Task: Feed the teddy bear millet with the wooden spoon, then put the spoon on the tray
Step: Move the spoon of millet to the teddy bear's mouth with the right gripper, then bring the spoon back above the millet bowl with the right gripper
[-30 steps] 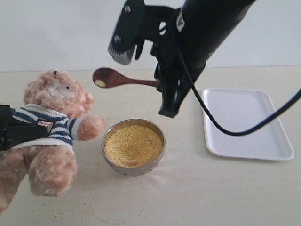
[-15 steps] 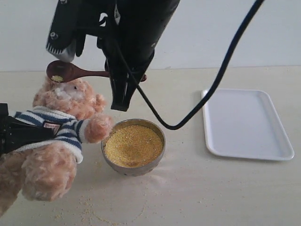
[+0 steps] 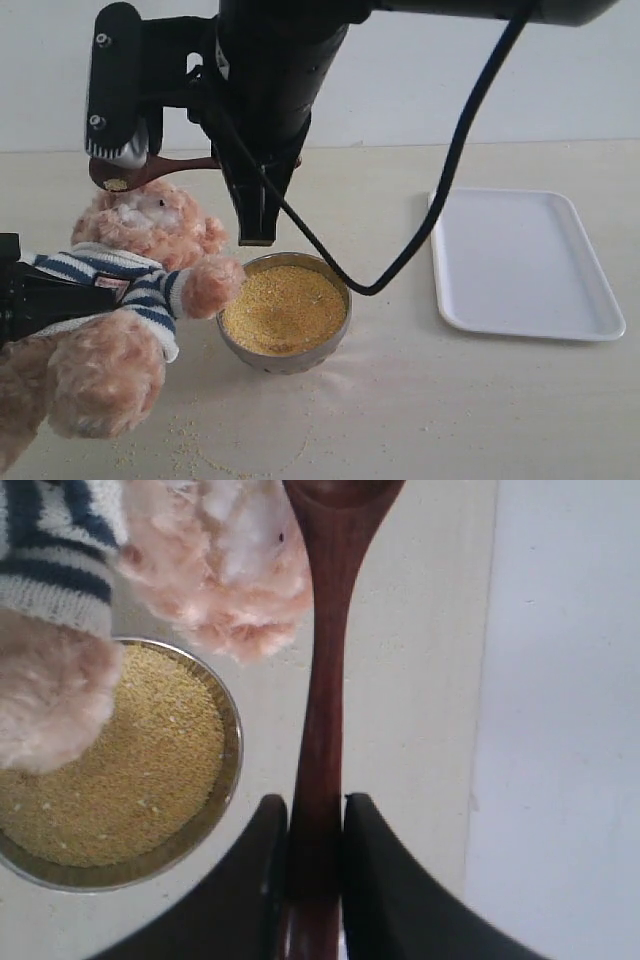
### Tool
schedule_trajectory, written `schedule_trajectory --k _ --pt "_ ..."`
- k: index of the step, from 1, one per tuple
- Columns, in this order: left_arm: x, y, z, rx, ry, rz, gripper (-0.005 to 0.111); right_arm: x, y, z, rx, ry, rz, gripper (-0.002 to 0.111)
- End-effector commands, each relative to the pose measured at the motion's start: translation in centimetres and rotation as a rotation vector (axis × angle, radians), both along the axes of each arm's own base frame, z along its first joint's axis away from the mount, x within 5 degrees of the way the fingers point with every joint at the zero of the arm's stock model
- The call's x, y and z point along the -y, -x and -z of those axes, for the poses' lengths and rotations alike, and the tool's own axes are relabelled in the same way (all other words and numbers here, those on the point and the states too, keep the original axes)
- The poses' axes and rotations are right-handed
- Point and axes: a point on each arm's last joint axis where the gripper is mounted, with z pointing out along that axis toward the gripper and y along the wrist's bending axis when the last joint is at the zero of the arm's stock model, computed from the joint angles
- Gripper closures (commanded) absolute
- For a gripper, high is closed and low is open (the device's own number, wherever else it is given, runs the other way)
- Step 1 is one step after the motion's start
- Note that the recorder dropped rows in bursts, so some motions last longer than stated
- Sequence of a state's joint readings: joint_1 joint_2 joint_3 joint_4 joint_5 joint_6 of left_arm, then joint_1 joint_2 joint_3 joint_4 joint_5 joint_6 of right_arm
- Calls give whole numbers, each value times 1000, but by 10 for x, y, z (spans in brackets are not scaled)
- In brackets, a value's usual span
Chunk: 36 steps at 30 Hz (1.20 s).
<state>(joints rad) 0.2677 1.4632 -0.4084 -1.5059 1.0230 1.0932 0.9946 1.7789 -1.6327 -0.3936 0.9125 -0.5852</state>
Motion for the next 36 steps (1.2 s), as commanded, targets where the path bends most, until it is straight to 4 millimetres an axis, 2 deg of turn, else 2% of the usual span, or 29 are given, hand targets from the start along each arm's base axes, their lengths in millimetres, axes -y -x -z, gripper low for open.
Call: schedule_trajectory --k 1,5,11,19,27,30,32,34,36 --pt "1 0 -2 3 34 -9 102 -3 6 -6 102 61 -10 109" --pt "1 0 -2 3 34 -9 102 -7 12 -2 137 104 -25 109" --pt "1 0 -2 3 36 -8 102 -4 15 18 206 202 3 109" --pt "1 0 -2 6 37 -12 102 -14 23 16 277 136 9 109" --pt "1 0 -3 30 27 5 102 -10 28 21 173 85 138 109" --pt "2 0 -4 51 37 19 102 -9 31 15 139 -28 215 109" --pt "2 0 -4 61 32 24 102 -3 30 3 140 -80 269 109" --pt "2 0 -5 70 31 18 102 12 22 -14 121 -136 373 109" --pt "1 -2 -5 80 25 4 102 27 11 -20 72 -127 450 109"
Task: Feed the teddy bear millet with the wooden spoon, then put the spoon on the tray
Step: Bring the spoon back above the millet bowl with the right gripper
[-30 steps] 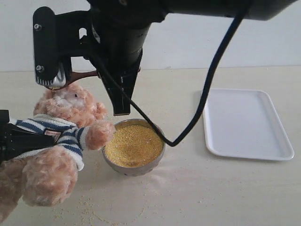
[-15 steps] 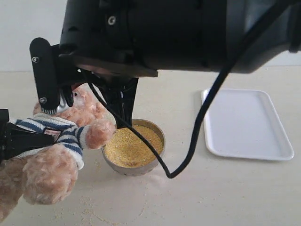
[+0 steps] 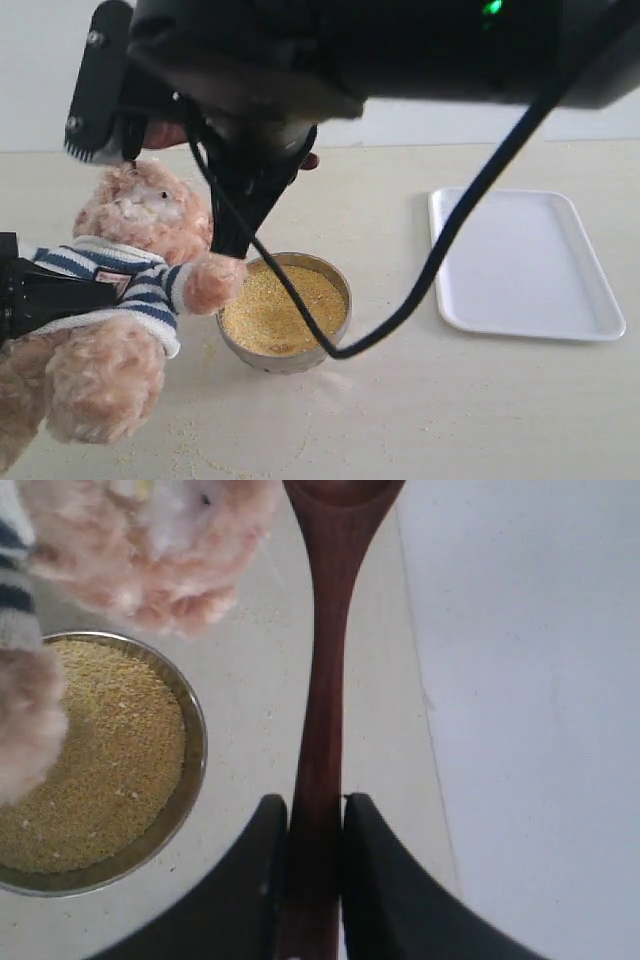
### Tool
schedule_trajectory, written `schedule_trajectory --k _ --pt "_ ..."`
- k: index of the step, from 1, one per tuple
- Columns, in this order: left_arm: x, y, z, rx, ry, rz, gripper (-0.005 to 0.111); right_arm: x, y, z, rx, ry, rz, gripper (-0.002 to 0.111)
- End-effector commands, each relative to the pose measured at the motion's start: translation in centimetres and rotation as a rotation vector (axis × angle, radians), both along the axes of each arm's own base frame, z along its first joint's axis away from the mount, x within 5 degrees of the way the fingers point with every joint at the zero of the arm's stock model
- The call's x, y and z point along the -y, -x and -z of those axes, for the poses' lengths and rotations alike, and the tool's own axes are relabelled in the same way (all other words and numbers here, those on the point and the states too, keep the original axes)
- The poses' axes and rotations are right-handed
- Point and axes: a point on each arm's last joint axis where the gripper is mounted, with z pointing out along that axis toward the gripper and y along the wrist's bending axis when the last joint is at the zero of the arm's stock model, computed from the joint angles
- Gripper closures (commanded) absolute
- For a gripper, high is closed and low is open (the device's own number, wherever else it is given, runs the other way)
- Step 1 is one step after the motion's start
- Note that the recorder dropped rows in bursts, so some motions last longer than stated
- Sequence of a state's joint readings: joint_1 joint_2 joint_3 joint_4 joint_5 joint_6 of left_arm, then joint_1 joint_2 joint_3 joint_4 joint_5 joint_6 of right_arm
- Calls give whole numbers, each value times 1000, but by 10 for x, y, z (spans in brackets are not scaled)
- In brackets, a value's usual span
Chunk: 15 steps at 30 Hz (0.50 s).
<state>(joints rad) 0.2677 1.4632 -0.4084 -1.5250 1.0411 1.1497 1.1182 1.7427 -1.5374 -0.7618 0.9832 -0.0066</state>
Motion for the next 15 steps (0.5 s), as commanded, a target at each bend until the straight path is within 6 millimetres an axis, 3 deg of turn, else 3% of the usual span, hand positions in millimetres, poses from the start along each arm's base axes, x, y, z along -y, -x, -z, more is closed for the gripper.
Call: schedule_trajectory --k 1,3,6,15 --pt "-1 -2 -2 31 16 -34 102 44 -26 -21 -160 0 197 109" --pt "-2 -4 -1 27 3 -58 102 63 -39 -16 -322 37 174 109" --pt "-3 -5 -2 37 6 -74 102 76 -51 -12 -422 -26 200 109" --pt "-3 -4 -1 117 -58 -13 102 66 -60 10 -468 17 171 109"
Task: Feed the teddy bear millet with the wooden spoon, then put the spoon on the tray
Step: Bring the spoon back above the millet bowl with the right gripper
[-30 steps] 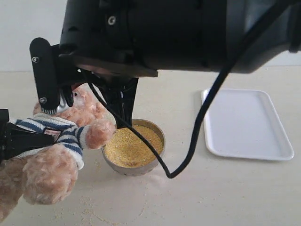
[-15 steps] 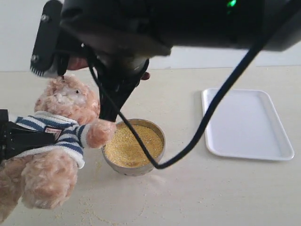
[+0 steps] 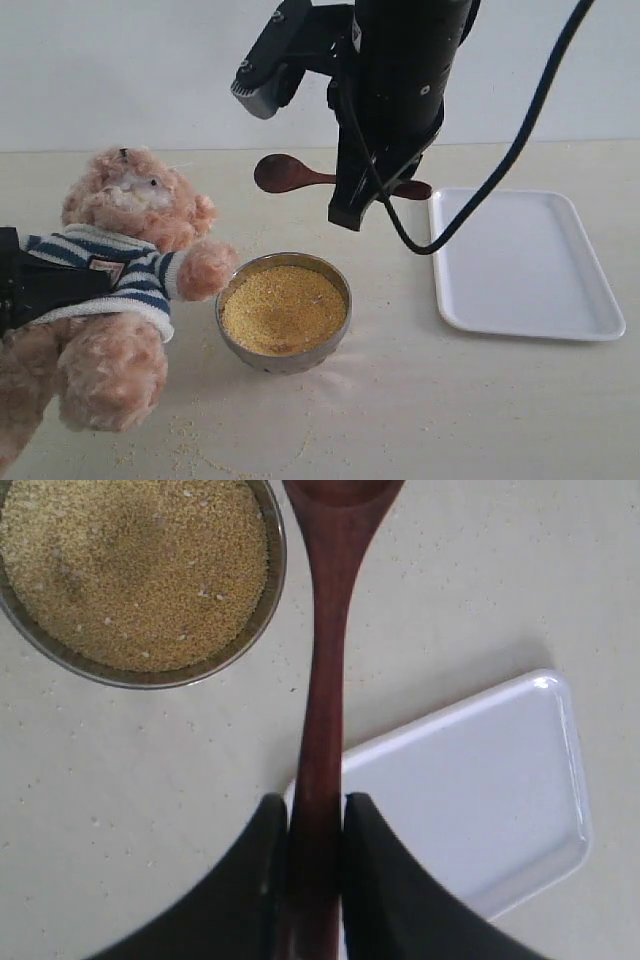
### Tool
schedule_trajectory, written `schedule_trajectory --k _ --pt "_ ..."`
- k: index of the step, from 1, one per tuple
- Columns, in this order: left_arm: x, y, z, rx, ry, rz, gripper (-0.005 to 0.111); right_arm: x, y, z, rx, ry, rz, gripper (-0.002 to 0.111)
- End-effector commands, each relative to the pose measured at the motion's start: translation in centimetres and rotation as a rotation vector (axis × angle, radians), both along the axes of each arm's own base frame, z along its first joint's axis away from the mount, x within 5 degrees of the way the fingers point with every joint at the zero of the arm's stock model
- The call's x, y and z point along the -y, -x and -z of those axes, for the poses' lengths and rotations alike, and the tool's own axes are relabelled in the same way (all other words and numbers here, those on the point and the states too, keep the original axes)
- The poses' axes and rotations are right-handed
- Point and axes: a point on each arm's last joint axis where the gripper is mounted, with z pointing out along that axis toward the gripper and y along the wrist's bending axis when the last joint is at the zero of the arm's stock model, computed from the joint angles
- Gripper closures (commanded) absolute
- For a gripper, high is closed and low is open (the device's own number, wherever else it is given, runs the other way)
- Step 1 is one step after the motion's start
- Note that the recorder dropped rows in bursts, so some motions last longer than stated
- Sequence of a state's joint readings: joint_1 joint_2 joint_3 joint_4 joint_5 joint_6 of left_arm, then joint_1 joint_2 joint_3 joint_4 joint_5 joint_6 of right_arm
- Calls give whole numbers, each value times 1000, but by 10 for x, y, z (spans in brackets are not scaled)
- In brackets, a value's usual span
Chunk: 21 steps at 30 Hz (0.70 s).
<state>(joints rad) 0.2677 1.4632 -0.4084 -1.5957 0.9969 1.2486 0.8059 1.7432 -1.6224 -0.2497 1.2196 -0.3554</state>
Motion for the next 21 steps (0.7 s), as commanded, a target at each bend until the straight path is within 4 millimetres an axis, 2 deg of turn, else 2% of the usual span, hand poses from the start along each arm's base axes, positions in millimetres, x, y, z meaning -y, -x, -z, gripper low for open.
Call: schedule_trajectory --k 1,8,14,18,21 --pt "1 2 0 38 -18 36 102 -6 -5 11 -31 -11 -2 109" --pt "4 4 -3 35 30 63 102 -13 -6 26 -108 -9 0 109" --pt "4 4 -4 40 36 59 102 -14 -6 27 -109 -2 -14 109" --pt "0 -3 -6 38 66 -42 102 -14 -6 28 -107 8 -33 109" --pt "-5 -8 -4 27 48 -130 102 -16 -9 36 -117 33 -44 109"
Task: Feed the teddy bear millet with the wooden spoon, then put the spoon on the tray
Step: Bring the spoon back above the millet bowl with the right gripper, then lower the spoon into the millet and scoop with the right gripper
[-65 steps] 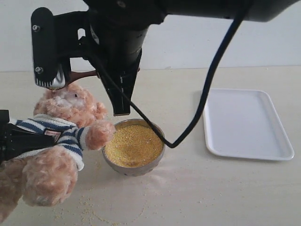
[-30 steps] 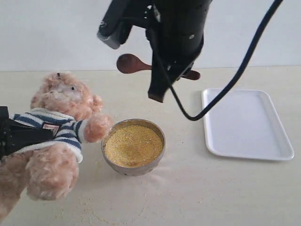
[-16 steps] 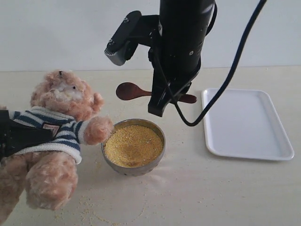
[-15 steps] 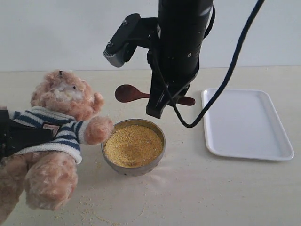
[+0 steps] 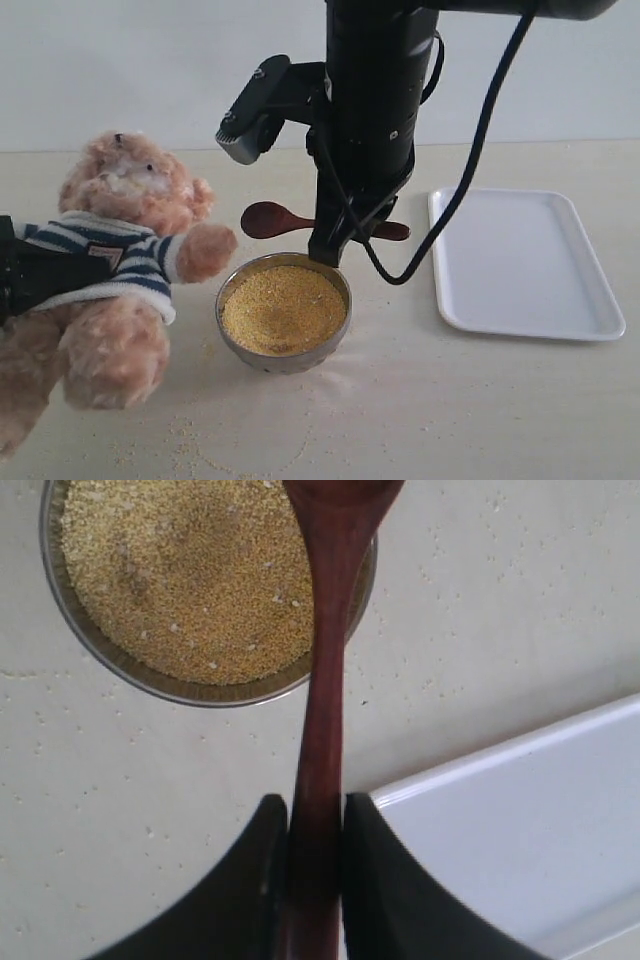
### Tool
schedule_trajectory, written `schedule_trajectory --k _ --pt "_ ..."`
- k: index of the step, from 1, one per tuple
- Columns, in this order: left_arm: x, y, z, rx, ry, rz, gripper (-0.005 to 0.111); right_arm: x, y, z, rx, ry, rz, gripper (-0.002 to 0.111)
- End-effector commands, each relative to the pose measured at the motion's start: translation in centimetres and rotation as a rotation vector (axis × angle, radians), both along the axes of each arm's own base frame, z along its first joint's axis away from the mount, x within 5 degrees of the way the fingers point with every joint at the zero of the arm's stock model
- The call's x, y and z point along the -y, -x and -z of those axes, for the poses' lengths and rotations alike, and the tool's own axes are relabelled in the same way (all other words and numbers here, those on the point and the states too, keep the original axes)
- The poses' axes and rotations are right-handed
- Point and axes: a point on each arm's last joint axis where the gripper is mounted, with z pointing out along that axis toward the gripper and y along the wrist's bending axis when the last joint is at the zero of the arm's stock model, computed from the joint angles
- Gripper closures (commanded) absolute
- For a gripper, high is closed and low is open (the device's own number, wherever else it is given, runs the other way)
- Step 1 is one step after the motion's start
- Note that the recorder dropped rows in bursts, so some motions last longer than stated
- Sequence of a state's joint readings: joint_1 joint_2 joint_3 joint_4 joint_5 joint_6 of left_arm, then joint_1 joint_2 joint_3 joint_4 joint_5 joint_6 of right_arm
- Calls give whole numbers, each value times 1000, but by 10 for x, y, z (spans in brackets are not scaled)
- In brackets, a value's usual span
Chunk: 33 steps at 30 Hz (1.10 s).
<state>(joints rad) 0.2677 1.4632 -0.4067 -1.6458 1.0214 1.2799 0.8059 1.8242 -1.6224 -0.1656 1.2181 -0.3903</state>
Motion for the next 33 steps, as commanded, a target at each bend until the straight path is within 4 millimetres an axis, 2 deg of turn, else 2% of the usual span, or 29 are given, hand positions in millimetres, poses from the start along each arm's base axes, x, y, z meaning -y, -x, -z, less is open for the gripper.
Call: schedule_trajectory --k 1,6,9,18,33 --pt "-6 -7 0 -14 9 -123 102 0 -5 7 -5 33 -31 109" --pt "-8 -10 -2 0 1 -126 102 -7 -15 38 -31 128 -75 109" --pt "-8 -11 -3 2 2 -125 102 -13 -18 51 14 220 -101 109" --pt "-7 -10 -4 5 9 -120 102 -27 -5 50 72 257 -141 109" --pt "-7 -10 -4 5 9 -120 102 -30 0 51 22 219 -151 109"
